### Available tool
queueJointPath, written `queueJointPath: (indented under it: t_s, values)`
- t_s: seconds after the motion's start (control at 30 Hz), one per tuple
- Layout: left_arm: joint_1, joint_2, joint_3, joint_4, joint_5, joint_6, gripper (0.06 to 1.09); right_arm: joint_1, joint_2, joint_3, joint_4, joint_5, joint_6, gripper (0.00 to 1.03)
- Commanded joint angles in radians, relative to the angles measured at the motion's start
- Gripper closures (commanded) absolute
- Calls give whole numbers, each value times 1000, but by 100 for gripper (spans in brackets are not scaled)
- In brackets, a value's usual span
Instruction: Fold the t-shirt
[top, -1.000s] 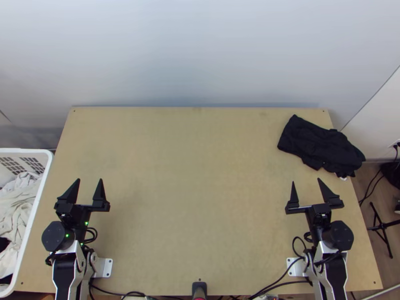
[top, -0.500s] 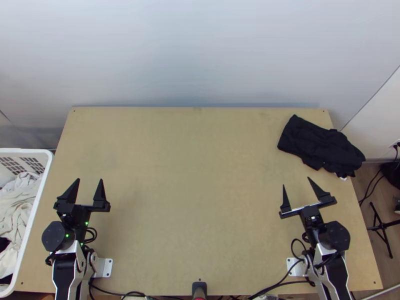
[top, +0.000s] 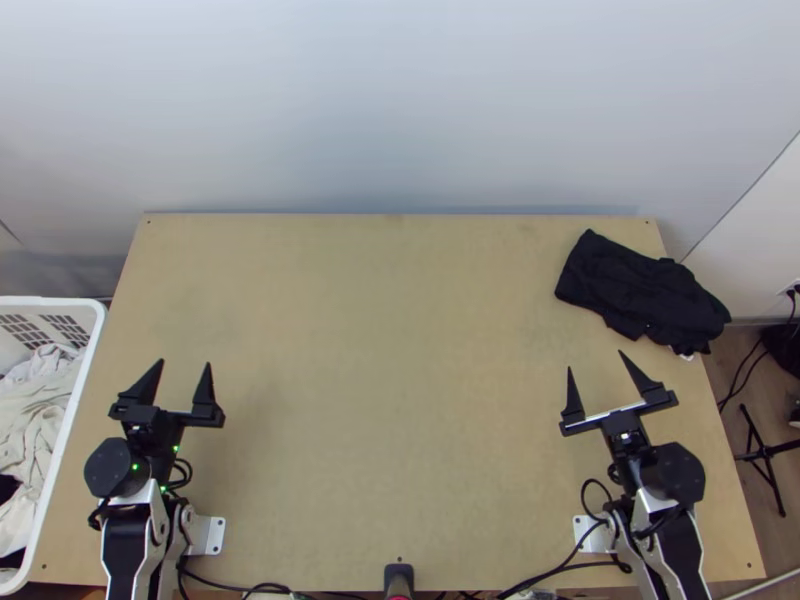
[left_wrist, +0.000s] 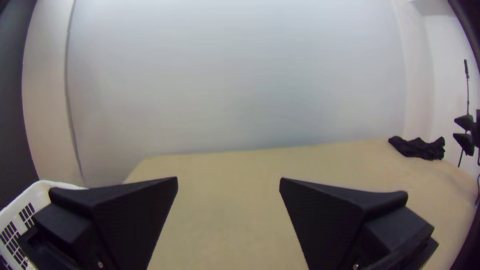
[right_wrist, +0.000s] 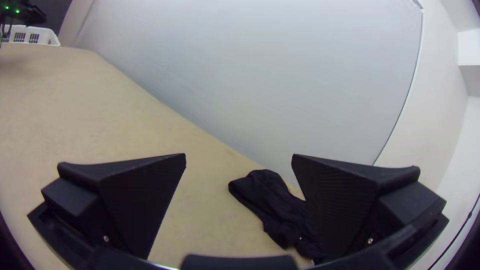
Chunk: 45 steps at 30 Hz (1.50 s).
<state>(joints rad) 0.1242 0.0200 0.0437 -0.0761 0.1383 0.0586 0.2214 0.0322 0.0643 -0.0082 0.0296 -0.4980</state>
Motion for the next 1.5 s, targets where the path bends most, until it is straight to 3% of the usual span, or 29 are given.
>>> queueJointPath:
  t_s: [0.0,0.17,0.4,0.57,0.73,0.87,0.97,1.13,1.3,1.47]
  values:
    - [43,74,93,-93,37,76,9,-25,118,157,-82,-8,24,4]
    - [107,126,160,-99,90,126,10,-31,328,319,-101,-8,73,4]
    - [213,509,417,-79,101,116,10,-31,612,611,-202,-10,98,4]
    - [436,813,702,-248,127,138,10,-28,795,809,-371,-11,119,4]
    - [764,1141,998,-507,279,222,10,-25,907,991,-513,-20,230,4]
    - [937,1359,1167,-656,271,369,10,-79,951,1108,-552,-20,323,5]
    - [1043,1419,1193,-570,259,409,10,-108,974,1155,-562,-19,355,7]
    - [1106,1528,1216,-484,144,486,10,-126,1057,1255,-635,-20,352,6]
    - [1149,1683,1236,-384,84,431,10,-117,1135,1349,-676,-19,355,6]
    - [1171,1916,1337,-472,53,386,9,-114,1196,1395,-710,-19,355,6]
